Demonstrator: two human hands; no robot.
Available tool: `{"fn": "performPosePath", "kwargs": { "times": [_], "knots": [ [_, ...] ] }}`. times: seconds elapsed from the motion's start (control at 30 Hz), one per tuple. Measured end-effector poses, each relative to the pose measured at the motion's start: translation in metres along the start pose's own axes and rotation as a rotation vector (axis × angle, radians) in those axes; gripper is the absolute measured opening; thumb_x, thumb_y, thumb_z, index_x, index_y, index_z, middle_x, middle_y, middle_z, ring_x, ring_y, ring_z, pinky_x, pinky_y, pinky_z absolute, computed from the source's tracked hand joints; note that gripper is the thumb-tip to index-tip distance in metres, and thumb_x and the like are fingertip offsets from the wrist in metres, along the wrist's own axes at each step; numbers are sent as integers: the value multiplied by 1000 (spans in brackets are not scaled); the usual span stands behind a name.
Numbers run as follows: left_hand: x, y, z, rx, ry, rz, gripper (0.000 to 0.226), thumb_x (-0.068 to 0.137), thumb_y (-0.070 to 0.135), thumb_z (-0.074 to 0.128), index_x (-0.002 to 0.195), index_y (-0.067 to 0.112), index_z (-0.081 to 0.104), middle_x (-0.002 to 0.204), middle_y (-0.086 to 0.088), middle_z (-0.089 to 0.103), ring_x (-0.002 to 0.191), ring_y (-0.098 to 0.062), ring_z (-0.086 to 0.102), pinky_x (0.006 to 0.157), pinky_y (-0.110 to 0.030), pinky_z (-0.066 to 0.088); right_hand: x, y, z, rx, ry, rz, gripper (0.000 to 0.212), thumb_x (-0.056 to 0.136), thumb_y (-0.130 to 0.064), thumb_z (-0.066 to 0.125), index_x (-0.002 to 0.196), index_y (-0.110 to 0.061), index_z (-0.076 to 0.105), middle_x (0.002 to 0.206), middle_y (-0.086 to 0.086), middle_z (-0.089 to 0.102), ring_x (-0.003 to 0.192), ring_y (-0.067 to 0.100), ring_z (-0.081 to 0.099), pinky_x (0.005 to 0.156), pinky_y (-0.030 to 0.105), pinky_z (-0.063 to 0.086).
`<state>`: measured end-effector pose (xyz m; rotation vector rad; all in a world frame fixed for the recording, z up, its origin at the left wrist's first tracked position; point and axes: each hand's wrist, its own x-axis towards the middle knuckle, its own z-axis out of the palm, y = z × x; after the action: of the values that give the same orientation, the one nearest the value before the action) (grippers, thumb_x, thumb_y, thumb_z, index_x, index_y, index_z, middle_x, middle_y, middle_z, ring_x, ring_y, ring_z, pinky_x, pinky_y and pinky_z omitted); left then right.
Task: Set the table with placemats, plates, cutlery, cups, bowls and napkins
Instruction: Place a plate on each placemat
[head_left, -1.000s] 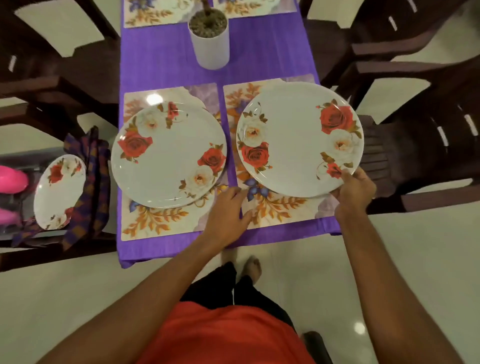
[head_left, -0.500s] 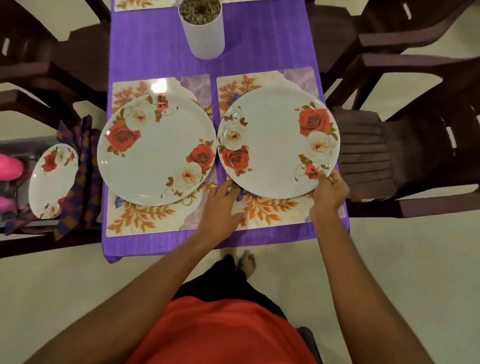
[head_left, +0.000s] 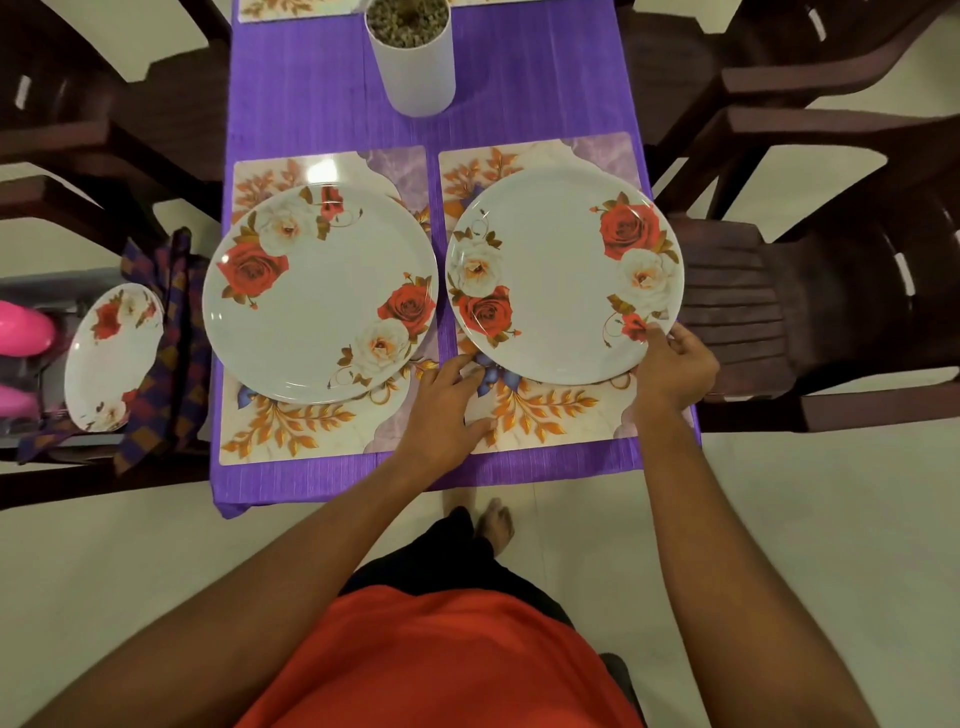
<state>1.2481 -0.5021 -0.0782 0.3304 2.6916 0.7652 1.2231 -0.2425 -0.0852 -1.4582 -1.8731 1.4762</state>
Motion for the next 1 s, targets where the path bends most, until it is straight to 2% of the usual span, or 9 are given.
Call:
{"fn": "performPosePath", "kwargs": {
  "times": [0.17, 0.27, 0.3, 0.4, 0.5, 0.63, 0.73, 0.87, 1.0],
  "knots": [
    [0, -3, 1, -3, 0, 11, 69, 82, 36, 78, 143, 19, 51, 150, 1, 43, 136, -23, 36, 108, -27, 23, -5, 0, -3, -83, -6, -57, 28, 92, -32, 73, 111, -12, 75, 102, 1, 76, 81, 7, 69, 77, 30, 61],
    [-1, -5, 2, -3, -3, 18, 69, 83, 36, 77, 144, 19, 49, 151, 1, 42, 137, -23, 35, 112, -31, 26, -12, 0, -8, -87, -5, -42, 26, 95, -32, 68, 108, -11, 76, 98, -1, 75, 74, 1, 65, 67, 21, 56],
    [-1, -5, 2, -14, -9, 21, 68, 84, 35, 77, 144, 19, 50, 151, 0, 43, 137, -23, 35, 112, -32, 26, -16, 2, -9, -76, -2, -25, 24, 96, -31, 67, 105, -11, 76, 94, -3, 74, 72, 1, 65, 65, 21, 57],
    [-7, -9, -3, -100, 9, 45, 50, 86, 26, 75, 133, 14, 62, 138, -4, 56, 128, -22, 47, 109, -30, 34, -38, 12, -16, -47, -16, 43, 17, 97, -29, 64, 92, -17, 75, 84, -6, 73, 74, 10, 70, 71, 35, 63],
    [-24, -21, -15, -152, 70, 72, 29, 91, 22, 68, 118, 12, 71, 118, -4, 68, 110, -20, 59, 97, -33, 47, -78, 27, -19, -65, -71, 92, 15, 95, -31, 63, 82, -30, 69, 82, -3, 74, 75, 16, 72, 74, 41, 63],
    [-49, -62, -45, -281, 158, 56, 20, 90, 19, 64, 106, 16, 75, 104, 3, 71, 95, -11, 63, 81, -33, 56, -146, 36, 0, -126, -170, 31, 20, 90, -33, 61, 70, -32, 66, 78, -7, 73, 77, 18, 71, 76, 48, 60],
    [-68, -109, -80, -341, 241, 7, 17, 92, 16, 66, 105, 15, 76, 100, 7, 71, 88, -5, 65, 74, -26, 57, -211, 26, 36, -110, -306, -86, 21, 92, -32, 63, 71, -35, 66, 72, -6, 71, 71, 18, 70, 72, 49, 60],
    [-91, -206, -138, -364, 395, -111, 14, 92, 14, 67, 103, 11, 75, 96, 5, 73, 82, -3, 66, 72, -15, 52, -305, 2, 118, -67, -616, -256, 14, 92, -31, 66, 79, -37, 68, 75, -8, 72, 72, 16, 71, 71, 47, 60],
    [-123, -339, -194, -344, 450, -281, 14, 92, 12, 66, 103, 11, 75, 96, 4, 72, 82, 0, 65, 74, -12, 50, -409, -3, 236, -208, -950, -388, 10, 91, -32, 65, 84, -31, 73, 74, -10, 72, 72, 13, 70, 75, 36, 58]
  ]
}}
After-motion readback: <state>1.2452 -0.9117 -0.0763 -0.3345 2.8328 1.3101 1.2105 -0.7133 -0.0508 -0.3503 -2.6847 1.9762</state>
